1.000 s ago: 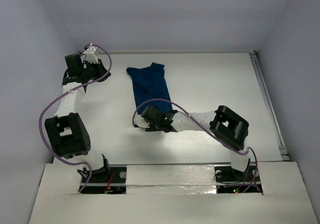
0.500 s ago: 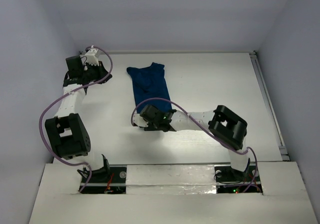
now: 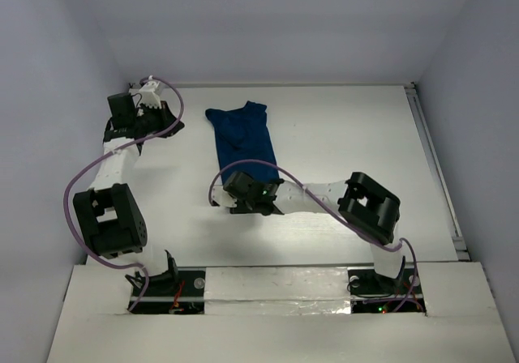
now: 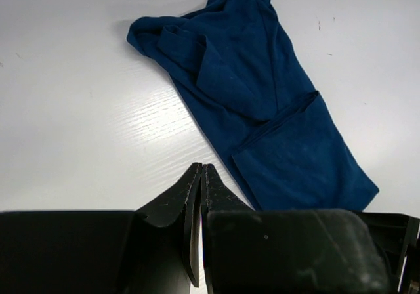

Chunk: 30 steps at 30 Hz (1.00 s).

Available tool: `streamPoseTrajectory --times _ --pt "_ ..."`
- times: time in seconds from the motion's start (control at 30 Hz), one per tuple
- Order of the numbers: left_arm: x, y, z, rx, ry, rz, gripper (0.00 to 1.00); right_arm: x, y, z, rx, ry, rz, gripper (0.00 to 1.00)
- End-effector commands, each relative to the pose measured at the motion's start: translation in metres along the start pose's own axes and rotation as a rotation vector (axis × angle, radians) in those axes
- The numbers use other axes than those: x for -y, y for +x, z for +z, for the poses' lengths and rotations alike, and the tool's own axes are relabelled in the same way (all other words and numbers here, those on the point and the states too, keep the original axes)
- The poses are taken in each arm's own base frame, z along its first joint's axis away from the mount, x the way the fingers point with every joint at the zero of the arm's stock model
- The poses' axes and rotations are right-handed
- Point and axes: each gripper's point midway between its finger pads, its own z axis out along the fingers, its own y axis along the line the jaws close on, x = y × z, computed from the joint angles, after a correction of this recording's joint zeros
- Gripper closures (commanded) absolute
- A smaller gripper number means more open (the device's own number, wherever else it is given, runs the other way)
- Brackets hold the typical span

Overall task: Fold and stack the t-shirts
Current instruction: Grab one side of the 2/3 rectangular tshirt with right arm

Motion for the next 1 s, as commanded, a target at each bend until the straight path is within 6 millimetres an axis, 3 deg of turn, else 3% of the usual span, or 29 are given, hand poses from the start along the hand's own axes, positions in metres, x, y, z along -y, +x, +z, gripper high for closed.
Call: streamPoseTrajectory --times 0.0,0.1,0.2,0.23,0.27,0.43,0.57,0.7,0.87,0.9,0.97 --pt "0.006 0.004 0.005 0.009 0.053 -0.003 1.0 0.012 -0.028 0.0 0.069 0.031 0.029 0.47" --pt "0.003 0.012 0.011 -0.017 0.069 -0.025 1.0 0.004 -0.023 0.011 0.035 0.01 0.022 0.51" --pt "0.01 0.017 0.018 -0.037 0.094 -0.023 1.0 -0.006 -0.017 0.021 0.009 -0.016 0.022 0.67" --pt "0.01 0.017 0.018 -0.037 0.095 -0.023 1.0 -0.01 -0.015 0.025 0.0 -0.028 0.025 0.8" --pt "0.01 0.016 0.017 -0.035 0.094 -0.021 1.0 -0.013 -0.015 0.025 0.0 -0.041 0.035 0.86" --pt "0.02 0.019 0.025 -0.048 0.114 -0.009 1.0 -0.014 -0.012 0.02 -0.019 -0.052 0.047 1.0" --pt "0.024 0.026 0.032 -0.074 0.12 0.001 1.0 -0.01 -0.013 -0.004 0.007 -0.07 0.077 1.0" --pt "0.041 0.032 0.047 -0.101 0.151 0.033 1.0 -0.013 -0.008 -0.021 0.012 -0.073 0.087 1.0" --pt "0.071 0.037 0.081 -0.156 0.198 0.076 1.0 -0.018 -0.006 -0.034 0.023 -0.089 0.102 1.0" --pt "0.08 0.049 0.093 -0.199 0.227 0.062 1.0 -0.025 -0.006 -0.036 0.02 -0.098 0.09 1.0" --pt "0.091 0.042 0.105 -0.207 0.264 0.043 1.0 -0.028 -0.007 -0.039 0.024 -0.101 0.086 1.0"
